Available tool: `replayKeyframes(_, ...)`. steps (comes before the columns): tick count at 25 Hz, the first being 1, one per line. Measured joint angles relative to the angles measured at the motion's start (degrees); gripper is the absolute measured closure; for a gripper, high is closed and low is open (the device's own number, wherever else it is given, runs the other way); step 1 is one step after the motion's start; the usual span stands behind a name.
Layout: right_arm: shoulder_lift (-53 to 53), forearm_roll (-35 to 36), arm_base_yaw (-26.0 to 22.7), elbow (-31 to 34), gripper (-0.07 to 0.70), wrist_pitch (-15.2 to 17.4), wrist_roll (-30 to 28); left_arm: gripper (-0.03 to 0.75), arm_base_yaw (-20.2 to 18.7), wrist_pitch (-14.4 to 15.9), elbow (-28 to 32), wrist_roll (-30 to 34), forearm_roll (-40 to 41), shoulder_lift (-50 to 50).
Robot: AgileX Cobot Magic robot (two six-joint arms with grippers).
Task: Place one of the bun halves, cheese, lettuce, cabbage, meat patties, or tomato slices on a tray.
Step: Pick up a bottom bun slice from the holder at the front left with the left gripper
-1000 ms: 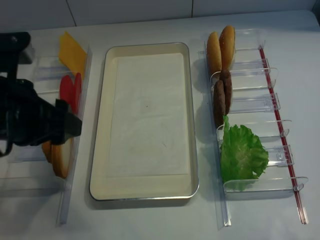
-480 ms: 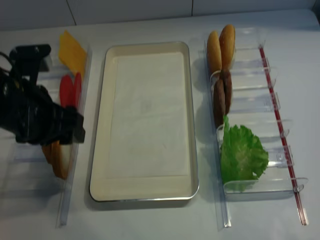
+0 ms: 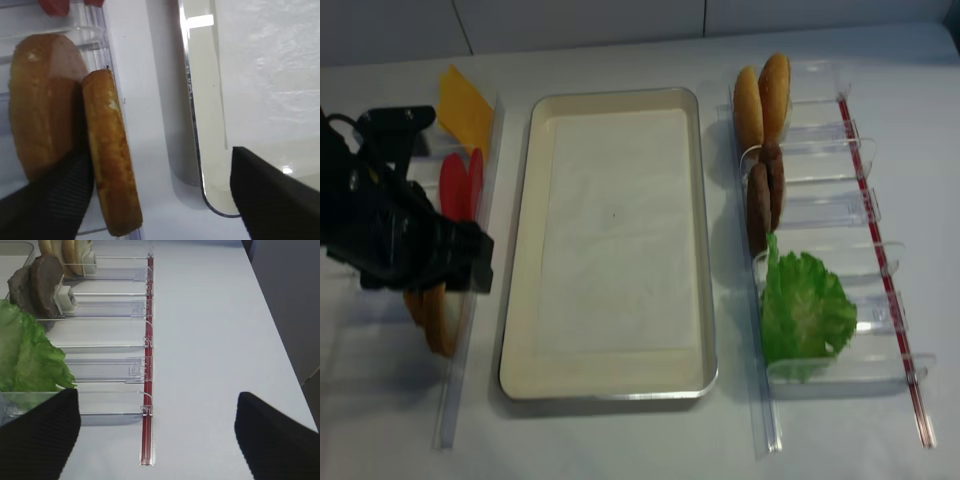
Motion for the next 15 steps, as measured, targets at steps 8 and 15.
replayKeyframes(8,0.0,-0.1,0.0,0.0,0.005,0.0,0.0,0.185,0.0,0.0,-0.2,-0.21,0.02,2.63)
replayKeyframes(15,0.0,-0.1,0.0,0.0,0.005,0.0,0.0,0.326,0.0,0.0,-0.2,-2.69,2.14,3.16)
